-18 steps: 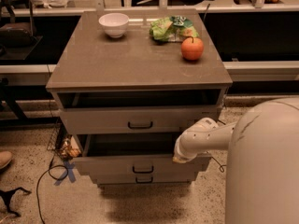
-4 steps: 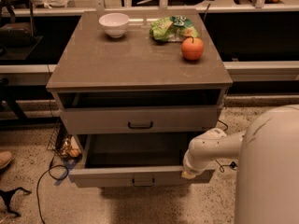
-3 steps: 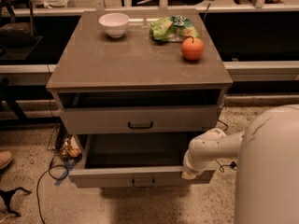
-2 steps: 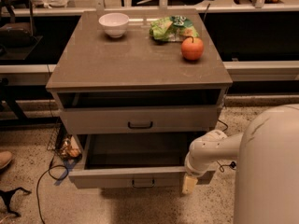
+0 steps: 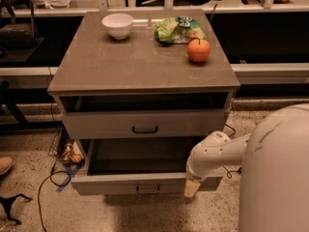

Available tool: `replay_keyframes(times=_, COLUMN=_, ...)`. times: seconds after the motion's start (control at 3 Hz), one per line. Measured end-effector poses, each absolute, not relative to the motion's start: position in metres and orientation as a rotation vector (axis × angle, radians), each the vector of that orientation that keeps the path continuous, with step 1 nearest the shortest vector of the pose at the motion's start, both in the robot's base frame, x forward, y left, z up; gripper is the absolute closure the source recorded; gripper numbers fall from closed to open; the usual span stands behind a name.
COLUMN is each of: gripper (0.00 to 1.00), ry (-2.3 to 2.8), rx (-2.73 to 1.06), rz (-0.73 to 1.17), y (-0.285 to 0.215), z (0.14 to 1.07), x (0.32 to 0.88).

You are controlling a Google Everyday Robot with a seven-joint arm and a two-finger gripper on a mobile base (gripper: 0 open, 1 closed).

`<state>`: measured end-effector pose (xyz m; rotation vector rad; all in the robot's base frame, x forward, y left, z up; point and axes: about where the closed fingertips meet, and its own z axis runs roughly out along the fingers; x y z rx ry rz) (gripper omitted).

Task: Open middle drawer

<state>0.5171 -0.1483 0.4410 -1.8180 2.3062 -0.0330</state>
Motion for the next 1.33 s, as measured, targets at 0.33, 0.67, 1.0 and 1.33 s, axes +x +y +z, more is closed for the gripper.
replay_keyframes(times=0.33, gripper=0.41, ry=2.271, rx=-1.785, rz=-0.084, y=-0.137, z=0.471, x=0.519)
replay_keyframes(times=0.67, gripper=0.65, ry=2.254, rx=-1.734, rz=-0.076, y=-0.127, z=0.487, x=0.527)
replay_keyframes(times=1.0, gripper=0.87, ry=2.249, rx=-1.661, rz=-0.042, y=-0.12, z=0.491, x=0.545)
replay_keyframes(times=1.33, gripper=1.0, ry=2.276, rx=-1.588, rz=-0.037, y=-0.118, z=0.485, x=0.569)
